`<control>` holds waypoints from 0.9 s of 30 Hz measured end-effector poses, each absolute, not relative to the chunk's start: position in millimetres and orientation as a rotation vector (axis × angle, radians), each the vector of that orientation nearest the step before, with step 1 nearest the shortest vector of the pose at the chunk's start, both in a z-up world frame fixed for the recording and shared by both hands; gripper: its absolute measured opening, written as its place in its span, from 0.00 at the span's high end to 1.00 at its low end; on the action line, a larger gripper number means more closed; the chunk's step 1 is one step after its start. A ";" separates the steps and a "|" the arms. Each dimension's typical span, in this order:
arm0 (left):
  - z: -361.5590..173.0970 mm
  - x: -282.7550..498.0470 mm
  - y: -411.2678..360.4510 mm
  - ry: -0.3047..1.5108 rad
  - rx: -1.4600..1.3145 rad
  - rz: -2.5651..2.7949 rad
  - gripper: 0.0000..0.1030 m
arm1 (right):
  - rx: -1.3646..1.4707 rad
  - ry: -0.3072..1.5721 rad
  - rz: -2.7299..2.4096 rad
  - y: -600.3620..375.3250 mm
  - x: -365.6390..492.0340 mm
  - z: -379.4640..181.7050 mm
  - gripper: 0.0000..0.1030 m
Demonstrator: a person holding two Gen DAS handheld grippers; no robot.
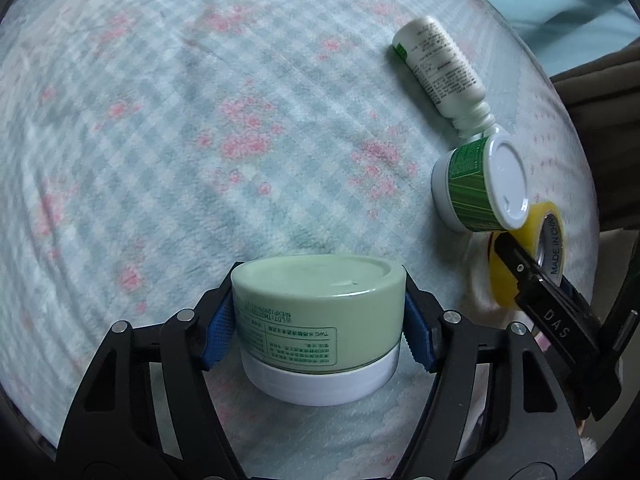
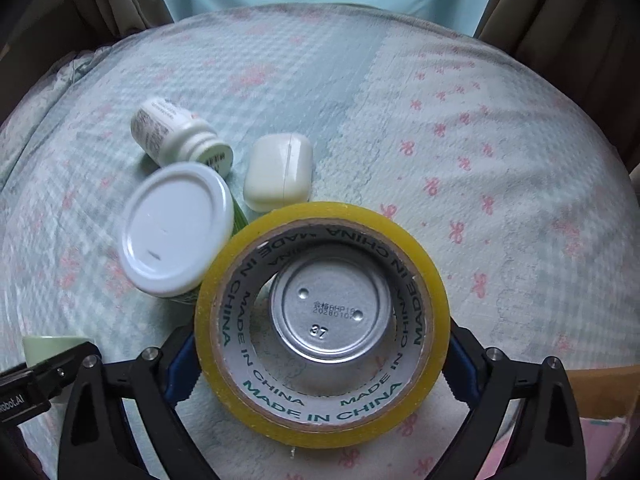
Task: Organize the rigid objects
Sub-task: 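Carry green jar with left gripper while right gripper carries tape roll to pink box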
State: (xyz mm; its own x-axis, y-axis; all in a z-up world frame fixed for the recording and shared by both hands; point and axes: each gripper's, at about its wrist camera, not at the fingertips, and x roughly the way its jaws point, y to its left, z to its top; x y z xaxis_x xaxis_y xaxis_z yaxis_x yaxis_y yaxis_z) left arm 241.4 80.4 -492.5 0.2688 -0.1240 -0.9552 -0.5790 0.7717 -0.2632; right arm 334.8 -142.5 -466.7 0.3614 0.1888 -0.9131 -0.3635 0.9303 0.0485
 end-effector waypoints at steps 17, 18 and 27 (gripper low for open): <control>-367.0 201.1 66.0 1.164 -0.585 0.252 0.34 | -0.101 1.078 0.389 -166.6 274.9 -345.9 0.06; -359.6 199.1 65.1 1.164 -0.590 0.234 0.34 | -0.099 1.073 0.389 -169.0 269.1 -337.7 0.06; -278.2 182.1 11.2 1.135 -0.484 0.057 0.34 | -0.056 1.062 0.411 -213.9 207.8 -264.6 0.06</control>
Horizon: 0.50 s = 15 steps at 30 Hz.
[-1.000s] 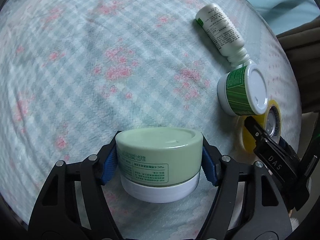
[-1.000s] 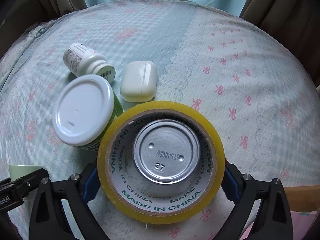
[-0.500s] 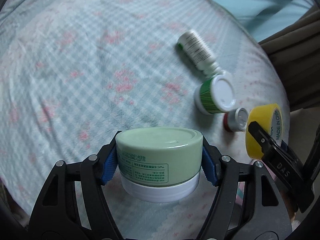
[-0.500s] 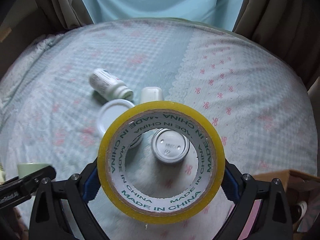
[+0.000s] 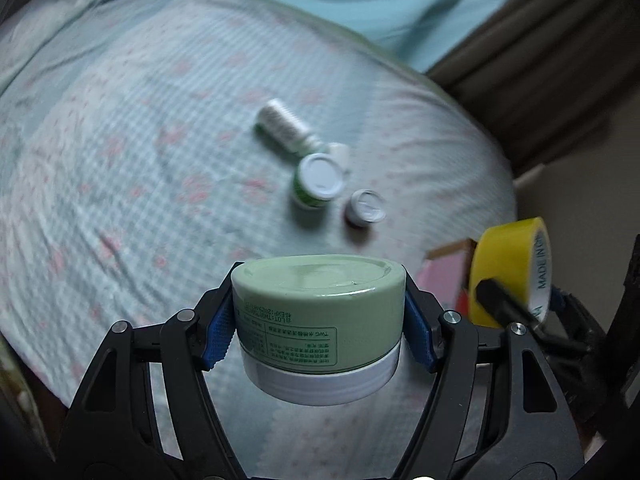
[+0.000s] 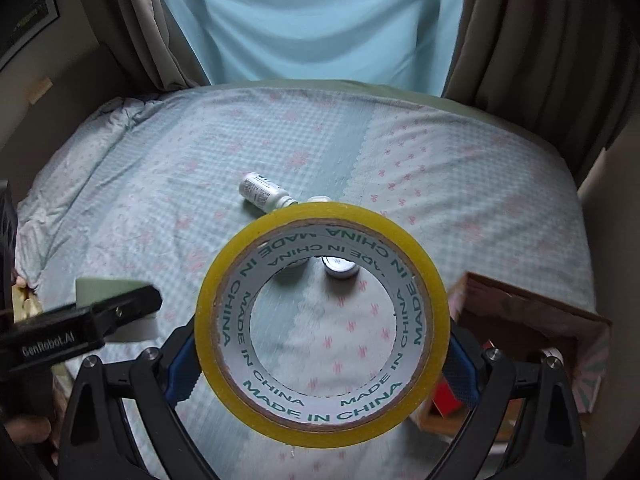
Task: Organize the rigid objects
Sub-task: 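Carry green jar with left gripper while right gripper carries tape roll to pink box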
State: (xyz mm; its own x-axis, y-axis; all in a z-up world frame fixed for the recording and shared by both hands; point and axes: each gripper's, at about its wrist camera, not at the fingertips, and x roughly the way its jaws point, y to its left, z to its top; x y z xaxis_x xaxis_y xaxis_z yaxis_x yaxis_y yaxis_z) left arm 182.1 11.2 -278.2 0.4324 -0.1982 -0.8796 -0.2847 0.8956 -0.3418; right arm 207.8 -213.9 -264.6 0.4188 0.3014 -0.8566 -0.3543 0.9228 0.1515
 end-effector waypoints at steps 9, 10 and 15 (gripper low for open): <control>-241.9 171.3 -69.8 1.150 -0.415 -0.066 0.34 | 0.007 1.064 0.352 -295.0 174.1 -240.9 0.06; -241.3 171.5 -75.9 1.153 -0.413 -0.075 0.34 | 0.016 1.061 0.332 -310.3 170.9 -239.0 0.06; -242.3 175.7 -129.7 1.180 -0.369 -0.142 0.34 | 0.036 1.064 0.228 -373.1 163.0 -239.5 0.06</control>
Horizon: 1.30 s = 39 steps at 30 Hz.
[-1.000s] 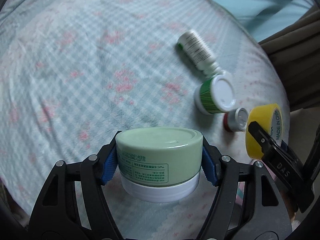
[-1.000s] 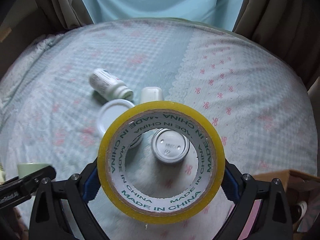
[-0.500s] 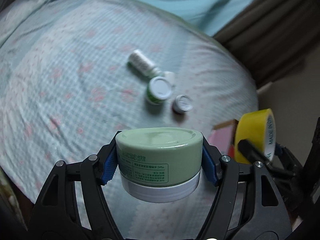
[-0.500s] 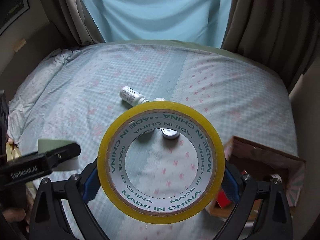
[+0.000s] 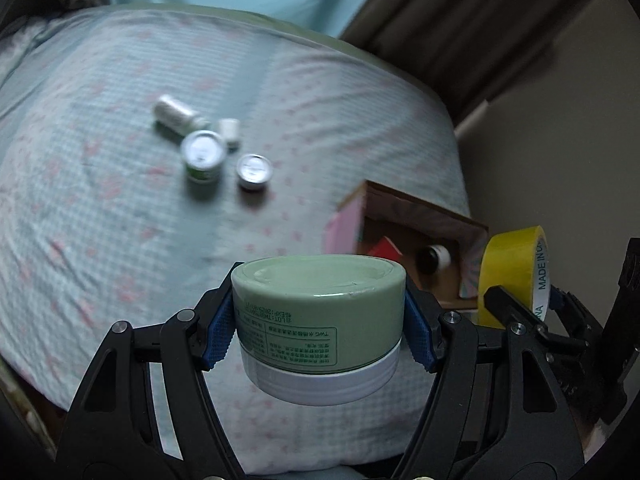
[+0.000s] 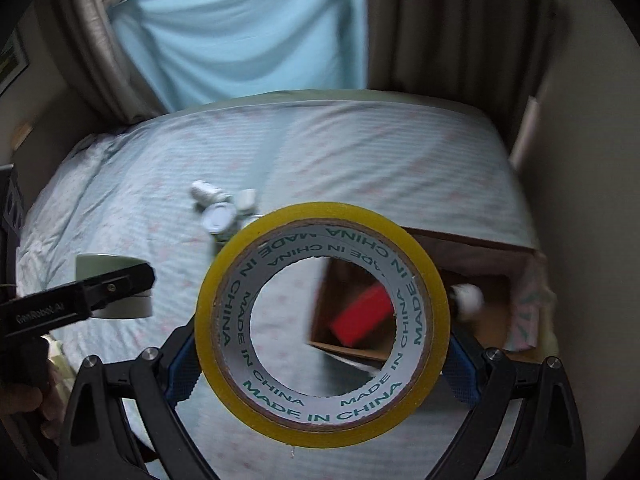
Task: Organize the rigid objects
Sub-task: 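Carry green jar with left gripper while right gripper carries tape roll to pink box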
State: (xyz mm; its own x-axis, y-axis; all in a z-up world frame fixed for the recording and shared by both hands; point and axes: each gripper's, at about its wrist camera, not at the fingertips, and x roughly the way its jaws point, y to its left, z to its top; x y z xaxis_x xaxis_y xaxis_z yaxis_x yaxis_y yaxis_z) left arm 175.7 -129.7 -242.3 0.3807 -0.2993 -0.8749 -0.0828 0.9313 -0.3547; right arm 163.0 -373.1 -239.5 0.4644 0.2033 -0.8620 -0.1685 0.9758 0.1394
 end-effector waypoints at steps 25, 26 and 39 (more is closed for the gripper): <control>-365.5 249.5 -345.8 1.436 -0.037 -0.317 0.34 | 0.457 1.225 0.034 -552.9 234.2 -381.9 0.06; -372.2 249.3 -351.7 1.444 0.005 -0.329 0.34 | 0.470 1.220 0.033 -553.5 234.7 -384.7 0.06; -391.7 254.4 -393.2 1.391 0.296 -0.461 0.34 | 0.506 1.250 -0.056 -559.9 251.0 -416.4 0.06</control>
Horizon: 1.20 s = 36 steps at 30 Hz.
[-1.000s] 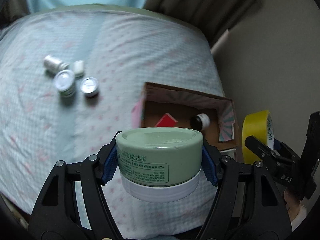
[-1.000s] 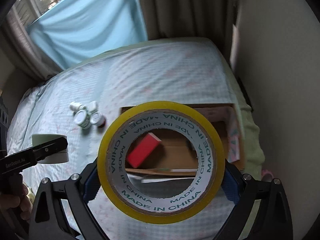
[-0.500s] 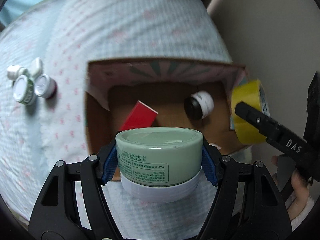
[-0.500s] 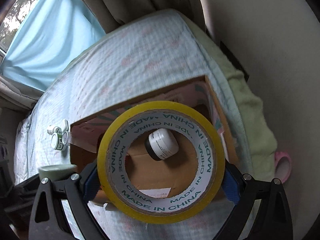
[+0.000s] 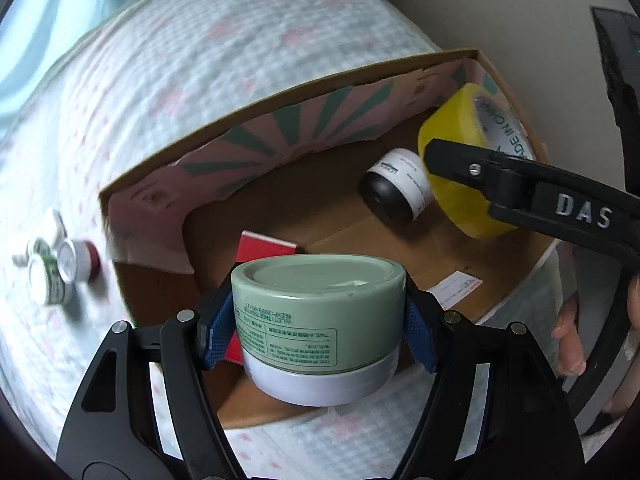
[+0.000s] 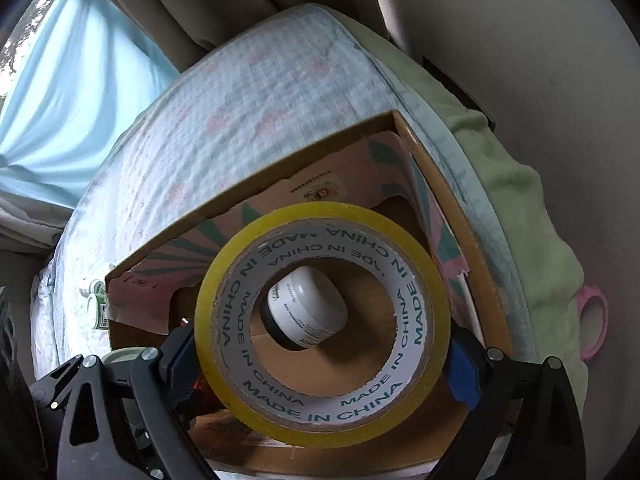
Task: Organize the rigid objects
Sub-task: 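Open both grippers to release green jar and tape roll into pink box, then move both tools back toward the pill bottle, tub and tin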
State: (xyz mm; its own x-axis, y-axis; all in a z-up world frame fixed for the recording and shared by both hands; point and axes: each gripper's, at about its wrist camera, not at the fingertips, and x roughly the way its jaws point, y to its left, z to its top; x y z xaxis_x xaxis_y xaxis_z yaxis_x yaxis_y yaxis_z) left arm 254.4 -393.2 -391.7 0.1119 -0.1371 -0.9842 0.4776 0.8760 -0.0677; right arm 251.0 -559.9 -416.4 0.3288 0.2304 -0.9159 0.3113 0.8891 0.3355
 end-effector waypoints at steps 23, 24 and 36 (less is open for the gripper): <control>-371.2 255.6 -381.9 1.367 0.255 -0.439 0.00 | 0.601 1.225 -0.076 -569.5 233.4 -395.2 0.00; -369.0 254.4 -379.6 1.366 0.248 -0.435 0.00 | 0.578 1.231 -0.081 -568.2 233.0 -394.7 0.00; -305.7 234.2 -343.0 1.276 0.199 -0.383 0.00 | 0.464 1.219 -0.105 -555.7 219.7 -345.4 0.00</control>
